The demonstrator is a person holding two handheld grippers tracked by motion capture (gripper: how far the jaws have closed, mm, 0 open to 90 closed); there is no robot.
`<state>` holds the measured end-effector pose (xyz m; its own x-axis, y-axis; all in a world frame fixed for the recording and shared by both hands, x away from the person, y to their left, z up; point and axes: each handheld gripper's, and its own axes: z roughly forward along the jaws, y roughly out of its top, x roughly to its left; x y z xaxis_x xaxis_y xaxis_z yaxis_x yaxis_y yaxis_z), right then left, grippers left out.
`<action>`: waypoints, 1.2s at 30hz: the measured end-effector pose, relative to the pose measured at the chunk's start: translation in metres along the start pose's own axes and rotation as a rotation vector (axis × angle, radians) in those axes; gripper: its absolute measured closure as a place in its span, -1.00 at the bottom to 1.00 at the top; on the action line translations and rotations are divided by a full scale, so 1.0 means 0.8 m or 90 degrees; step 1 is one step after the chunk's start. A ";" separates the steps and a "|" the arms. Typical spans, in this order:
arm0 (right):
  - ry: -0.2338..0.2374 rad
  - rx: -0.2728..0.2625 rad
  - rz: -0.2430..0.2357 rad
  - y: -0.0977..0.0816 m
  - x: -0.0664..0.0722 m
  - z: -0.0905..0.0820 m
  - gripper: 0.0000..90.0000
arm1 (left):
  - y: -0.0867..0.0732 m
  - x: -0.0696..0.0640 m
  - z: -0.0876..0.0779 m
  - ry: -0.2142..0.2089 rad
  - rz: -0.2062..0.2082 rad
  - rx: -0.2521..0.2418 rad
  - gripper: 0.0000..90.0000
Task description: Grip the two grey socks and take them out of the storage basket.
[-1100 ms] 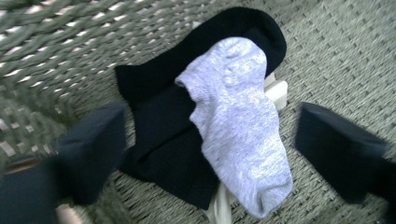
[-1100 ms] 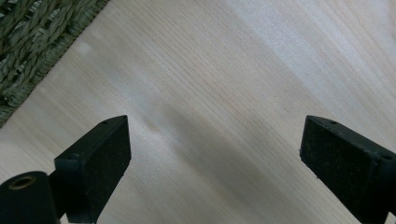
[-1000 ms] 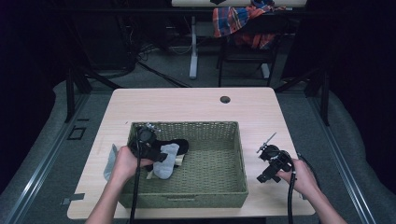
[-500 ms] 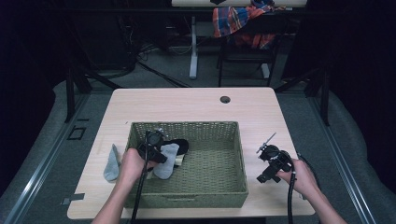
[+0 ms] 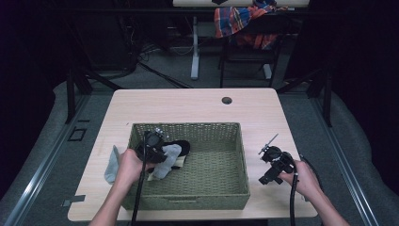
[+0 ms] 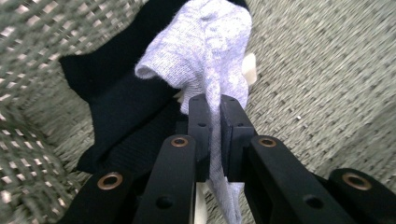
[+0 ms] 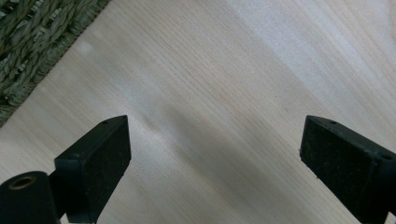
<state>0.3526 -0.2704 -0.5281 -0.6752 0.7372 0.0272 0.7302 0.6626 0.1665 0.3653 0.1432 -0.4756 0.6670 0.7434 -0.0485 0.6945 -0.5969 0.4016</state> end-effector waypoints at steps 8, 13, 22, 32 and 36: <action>0.000 -0.001 0.001 0.000 0.000 0.000 -0.81 | -0.004 0.007 -0.031 -0.004 -0.019 -0.048 0.88; -0.003 -0.001 -0.002 0.001 0.000 0.000 -0.81 | -0.006 0.010 -0.048 0.002 -0.027 -0.068 0.88; 0.002 -0.012 0.009 0.000 0.002 0.001 -0.81 | -0.009 0.015 -0.067 0.007 -0.037 -0.090 0.89; -0.004 0.014 -0.012 0.002 -0.001 -0.002 -0.81 | -0.015 0.025 -0.094 0.012 -0.062 -0.128 0.89; 0.002 -0.004 0.005 0.001 0.000 0.000 -0.81 | -0.019 0.030 -0.107 0.019 -0.073 -0.145 0.89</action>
<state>0.3527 -0.2698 -0.5282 -0.6692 0.7424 0.0312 0.7352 0.6554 0.1731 0.3480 0.1960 -0.4048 0.5771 0.8127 -0.0804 0.6841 -0.4273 0.5911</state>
